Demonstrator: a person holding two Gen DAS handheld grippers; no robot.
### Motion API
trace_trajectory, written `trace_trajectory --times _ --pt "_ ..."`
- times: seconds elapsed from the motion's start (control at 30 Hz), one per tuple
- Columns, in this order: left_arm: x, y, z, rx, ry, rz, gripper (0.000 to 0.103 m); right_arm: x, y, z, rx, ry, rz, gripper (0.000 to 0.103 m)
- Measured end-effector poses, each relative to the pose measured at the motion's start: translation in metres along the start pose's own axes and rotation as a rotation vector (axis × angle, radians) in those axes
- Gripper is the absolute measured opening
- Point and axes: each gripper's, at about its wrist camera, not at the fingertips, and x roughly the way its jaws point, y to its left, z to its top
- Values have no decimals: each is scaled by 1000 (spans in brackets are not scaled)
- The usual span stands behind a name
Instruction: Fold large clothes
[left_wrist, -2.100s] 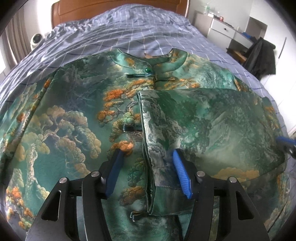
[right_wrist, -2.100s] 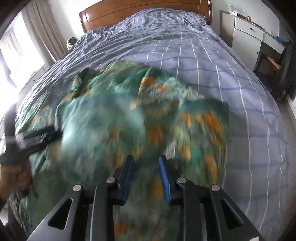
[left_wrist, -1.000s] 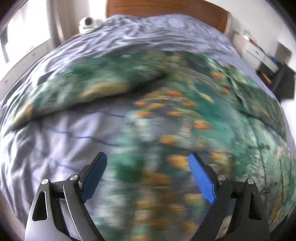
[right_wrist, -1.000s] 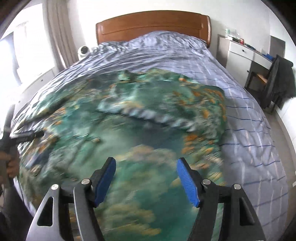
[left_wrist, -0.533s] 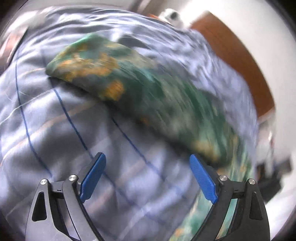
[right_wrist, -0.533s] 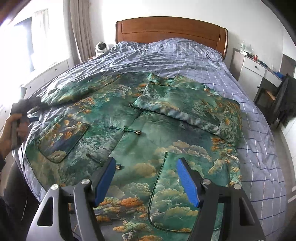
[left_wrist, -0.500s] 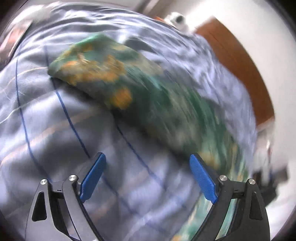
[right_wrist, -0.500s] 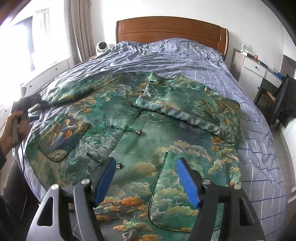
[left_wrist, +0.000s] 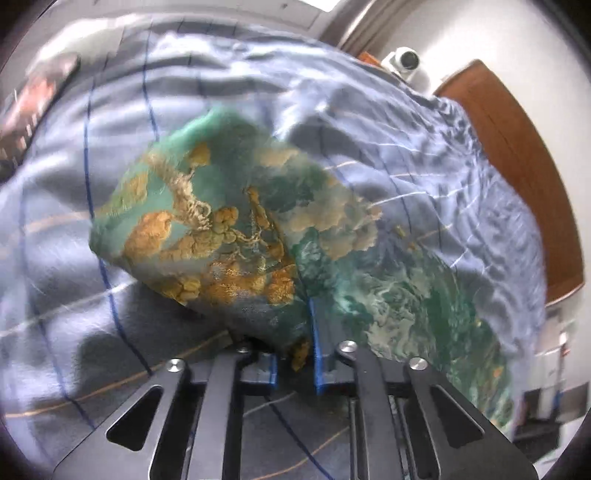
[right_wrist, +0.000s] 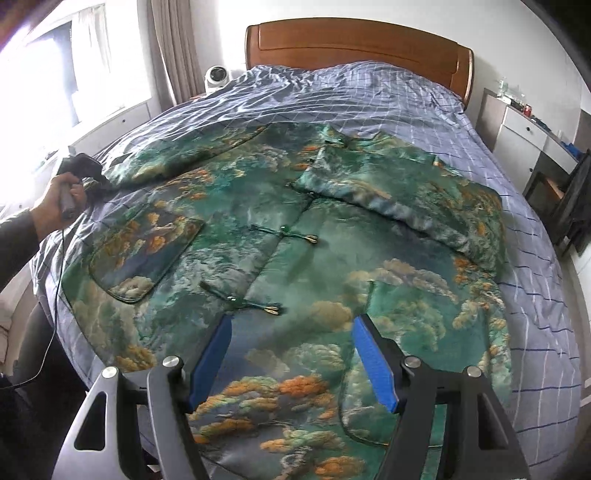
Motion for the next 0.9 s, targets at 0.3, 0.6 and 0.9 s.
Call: trace_trajectory --times 0.3,0.6,0.9 --pt "-110 -140 -52 582 -360 38 8 -15 -1 -1 23 -46 15 70" --pt "-157 -241 -204 1028 -407 -123 20 -33 -10 -8 67 -102 6 70" --pt "-121 -208 -332 1158 1 -293 94 -38 -46 -15 150 -87 -46 70"
